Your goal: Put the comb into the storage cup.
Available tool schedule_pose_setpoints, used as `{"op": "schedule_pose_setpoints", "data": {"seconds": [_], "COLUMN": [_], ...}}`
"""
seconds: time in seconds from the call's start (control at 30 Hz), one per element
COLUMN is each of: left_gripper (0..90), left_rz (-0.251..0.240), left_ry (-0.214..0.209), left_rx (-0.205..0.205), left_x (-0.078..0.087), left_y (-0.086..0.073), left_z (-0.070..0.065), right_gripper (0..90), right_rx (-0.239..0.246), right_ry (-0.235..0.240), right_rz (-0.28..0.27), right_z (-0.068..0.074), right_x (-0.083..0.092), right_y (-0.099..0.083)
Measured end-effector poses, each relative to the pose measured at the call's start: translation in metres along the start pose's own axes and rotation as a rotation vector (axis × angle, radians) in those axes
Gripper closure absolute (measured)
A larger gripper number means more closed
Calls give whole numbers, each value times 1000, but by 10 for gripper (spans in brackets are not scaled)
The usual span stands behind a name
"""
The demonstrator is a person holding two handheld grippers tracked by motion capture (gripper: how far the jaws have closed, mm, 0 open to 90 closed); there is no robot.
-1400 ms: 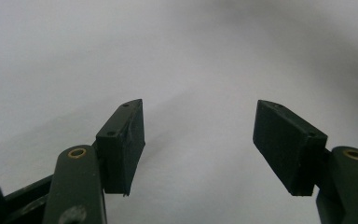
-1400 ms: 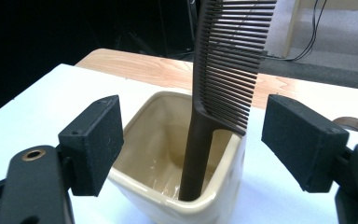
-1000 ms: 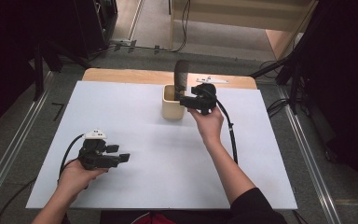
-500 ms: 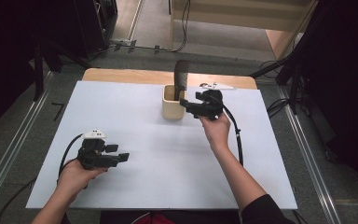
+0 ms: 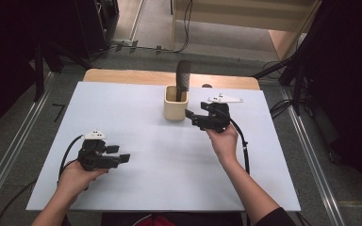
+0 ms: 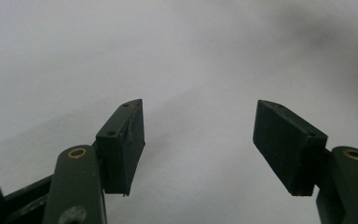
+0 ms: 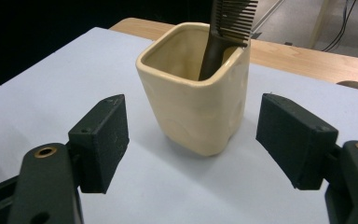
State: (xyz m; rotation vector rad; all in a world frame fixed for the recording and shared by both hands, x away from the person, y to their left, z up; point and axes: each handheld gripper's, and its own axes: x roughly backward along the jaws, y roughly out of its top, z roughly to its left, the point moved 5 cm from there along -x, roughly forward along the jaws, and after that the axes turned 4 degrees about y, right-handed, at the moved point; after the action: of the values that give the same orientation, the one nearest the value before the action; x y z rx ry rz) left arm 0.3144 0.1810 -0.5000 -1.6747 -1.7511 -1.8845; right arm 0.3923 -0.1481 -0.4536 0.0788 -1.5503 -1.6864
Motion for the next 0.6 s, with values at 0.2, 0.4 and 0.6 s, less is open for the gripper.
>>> {"op": "schedule_pose_setpoints", "data": {"seconds": [0.2, 0.4, 0.6], "left_gripper": [352, 352, 352], "left_rz": [-4, -10, -7], "left_ry": [-2, -4, -10], "left_rx": [-3, -1, -7], "left_x": [1, 2, 3], "left_y": [0, 1, 1], "left_z": [0, 0, -1], "right_gripper": [233, 233, 232], "right_rx": [11, 12, 7], "right_ry": [7, 16, 35], "right_rz": [7, 8, 35], "right_z": [-2, -4, -2], "right_x": [9, 18, 27], "right_y": [-12, -23, -36]}}
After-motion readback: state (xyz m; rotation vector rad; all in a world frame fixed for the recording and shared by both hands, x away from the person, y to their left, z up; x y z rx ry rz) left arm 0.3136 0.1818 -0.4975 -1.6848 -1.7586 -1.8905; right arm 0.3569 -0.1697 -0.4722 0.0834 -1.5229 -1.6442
